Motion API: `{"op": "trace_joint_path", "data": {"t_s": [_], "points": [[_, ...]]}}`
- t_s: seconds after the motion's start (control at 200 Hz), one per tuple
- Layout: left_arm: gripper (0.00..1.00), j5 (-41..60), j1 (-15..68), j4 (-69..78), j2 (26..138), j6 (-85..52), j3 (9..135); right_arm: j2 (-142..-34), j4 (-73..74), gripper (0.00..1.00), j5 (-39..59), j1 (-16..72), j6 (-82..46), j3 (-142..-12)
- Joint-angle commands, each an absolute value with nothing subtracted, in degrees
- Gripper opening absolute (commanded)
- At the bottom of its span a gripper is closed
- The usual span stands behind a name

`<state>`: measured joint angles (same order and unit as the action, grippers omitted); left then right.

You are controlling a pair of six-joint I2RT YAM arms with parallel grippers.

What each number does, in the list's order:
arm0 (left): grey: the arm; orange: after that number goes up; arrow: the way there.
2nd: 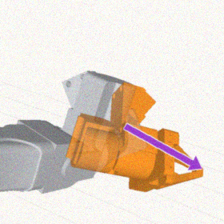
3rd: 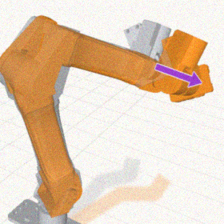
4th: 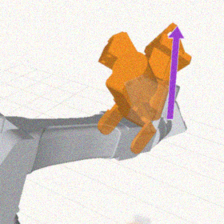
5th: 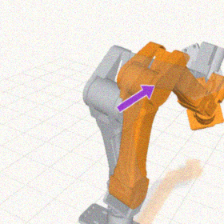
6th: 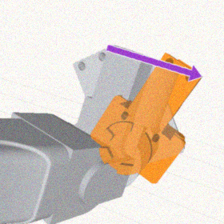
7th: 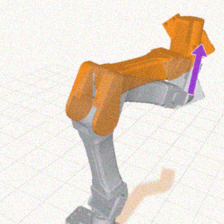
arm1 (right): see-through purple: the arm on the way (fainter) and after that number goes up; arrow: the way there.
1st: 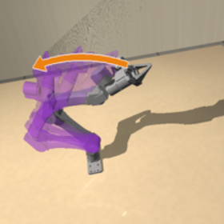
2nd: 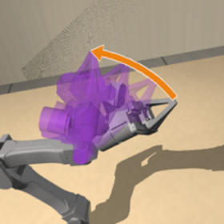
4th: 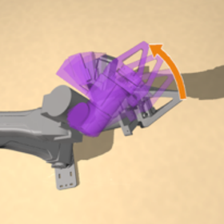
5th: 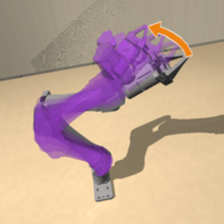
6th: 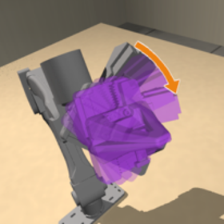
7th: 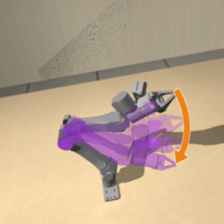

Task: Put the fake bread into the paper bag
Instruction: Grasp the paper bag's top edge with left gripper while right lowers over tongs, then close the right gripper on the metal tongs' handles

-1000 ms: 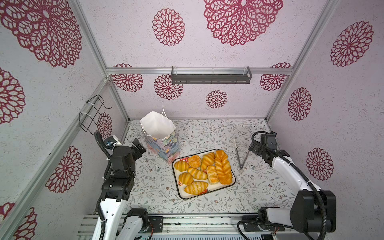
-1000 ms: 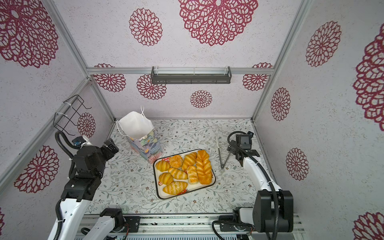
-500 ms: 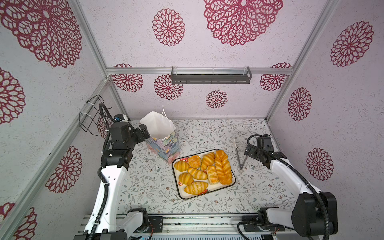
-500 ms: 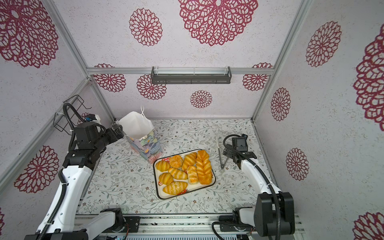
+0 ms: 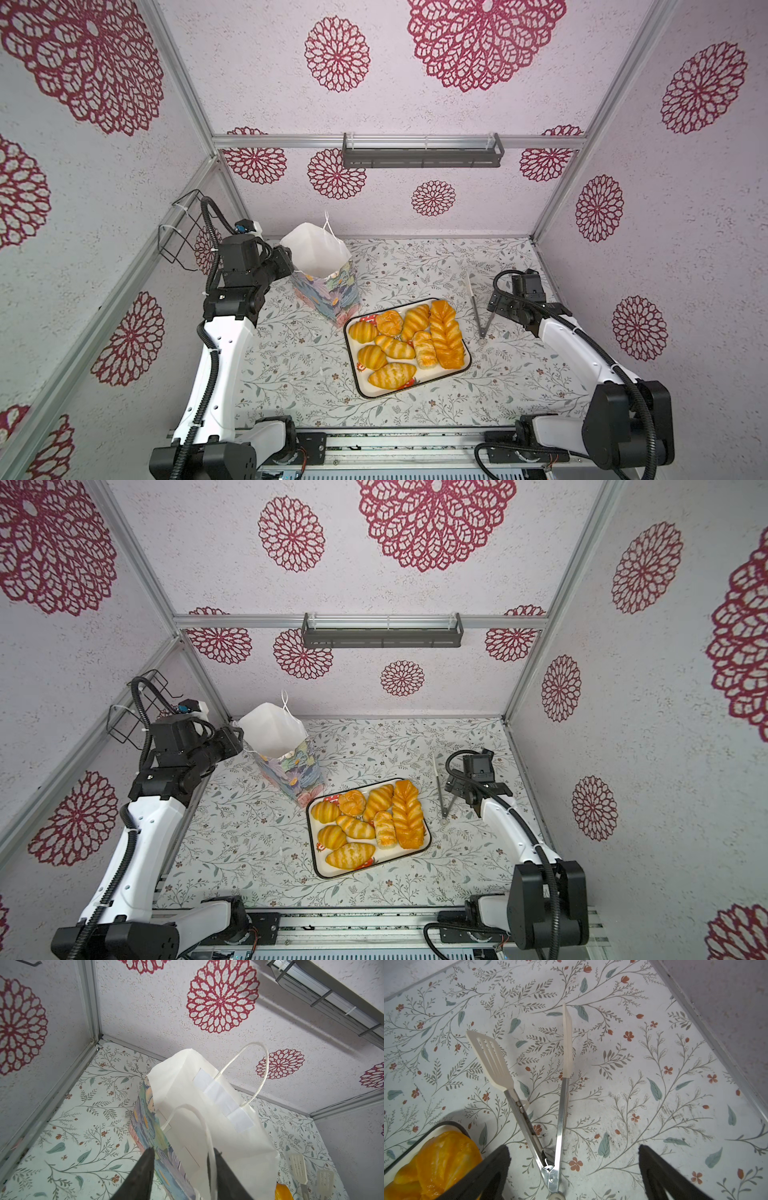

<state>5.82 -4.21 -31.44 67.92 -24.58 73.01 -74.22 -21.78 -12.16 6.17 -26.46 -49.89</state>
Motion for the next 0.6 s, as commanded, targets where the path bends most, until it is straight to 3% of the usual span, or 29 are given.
{"op": "trace_joint_path", "data": {"t_s": [0.0,0.25,0.595], "points": [[0.39,6.6,-5.0,-29.1,67.4,-24.4,72.7,-75.4,-23.2,0.99,-10.6,6.6,-24.7,-51.1],[0.18,5.9,-6.7,-28.0,66.4,-24.2,71.2,-79.2,-23.8,0.99,-7.6,6.9,-24.1,-52.2],[0.14,6.8,-9.2,-27.0,66.9,-24.9,71.4,-81.4,-23.4,0.99,-7.6,8.5,-24.2,-52.6]]}}
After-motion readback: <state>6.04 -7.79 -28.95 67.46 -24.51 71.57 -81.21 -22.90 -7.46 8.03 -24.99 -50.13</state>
